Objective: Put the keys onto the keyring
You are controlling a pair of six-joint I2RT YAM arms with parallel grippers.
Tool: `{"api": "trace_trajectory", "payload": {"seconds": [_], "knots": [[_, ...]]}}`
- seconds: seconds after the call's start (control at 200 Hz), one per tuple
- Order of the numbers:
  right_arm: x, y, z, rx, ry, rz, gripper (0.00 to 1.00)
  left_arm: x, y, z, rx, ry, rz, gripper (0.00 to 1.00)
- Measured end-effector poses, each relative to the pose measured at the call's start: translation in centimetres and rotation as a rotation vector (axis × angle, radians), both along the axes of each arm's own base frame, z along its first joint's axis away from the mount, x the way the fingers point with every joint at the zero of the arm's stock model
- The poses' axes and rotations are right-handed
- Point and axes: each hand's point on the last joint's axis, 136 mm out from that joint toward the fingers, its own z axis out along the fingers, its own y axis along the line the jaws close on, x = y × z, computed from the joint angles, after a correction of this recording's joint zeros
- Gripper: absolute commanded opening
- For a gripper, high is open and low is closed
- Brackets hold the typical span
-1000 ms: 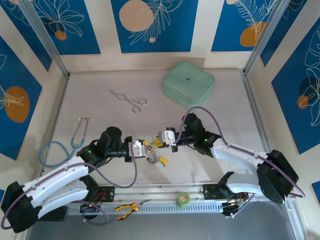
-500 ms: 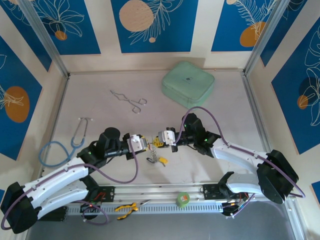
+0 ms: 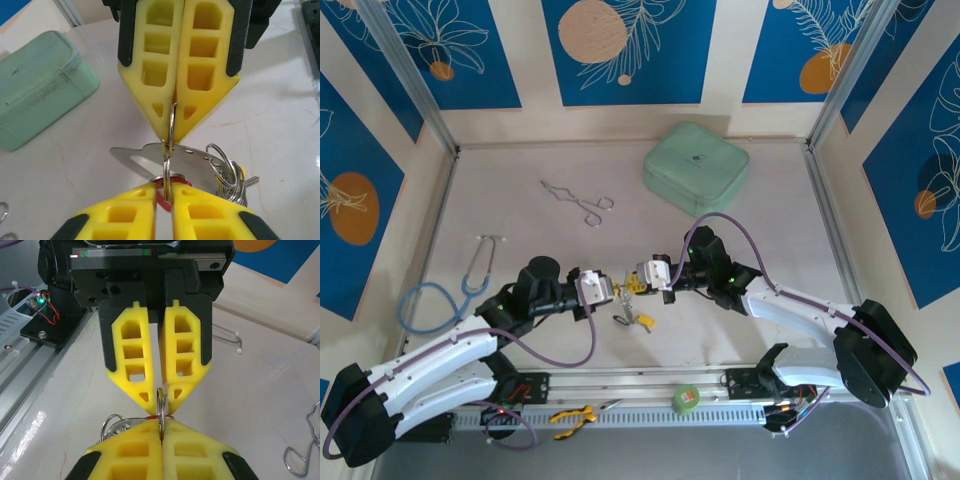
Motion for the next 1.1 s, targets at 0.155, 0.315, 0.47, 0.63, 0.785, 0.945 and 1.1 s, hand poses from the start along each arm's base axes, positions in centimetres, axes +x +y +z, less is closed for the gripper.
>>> {"api": "trace_trajectory", "payload": {"seconds": [0.155,0.315,0.47,0.63,0.785,0.945,1.1], "knots": [[0.0,0.0,0.0,0.001,-0.001,0.0,0.0,0.0,-0.2,0.0,0.0,-0.01,-0.012,0.19],[0.0,0.0,0.0,0.001,-0.001,0.0,0.0,0.0,-0.2,0.1,-0.002,-0.017,-0.013,0.1],[0.0,0.0,0.0,0.001,0.002,-0.001,0.0,0.0,-0.1,0.2,0.004,-0.04,-0.019,0.0],[0.1,0.1,0.3,0.014,0.023,-0.011,0.0,0.0,-0.1,0.4,0.023,-0.136,-0.046,0.0],[0.0,0.0,0.1,0.019,0.064,-0.021,0.0,-0.1,-0.2,-0.3,0.075,-0.264,-0.068,0.0],[-0.2,-0.1,-0.3,0.014,0.103,-0.025,0.0,-0.1,-0.5,-0.8,0.116,-0.351,-0.075,0.09],[0.1,0.0,-0.1,0.026,0.097,-0.033,0.0,-0.4,-0.7,-0.7,0.117,-0.374,-0.095,0.24]]}}
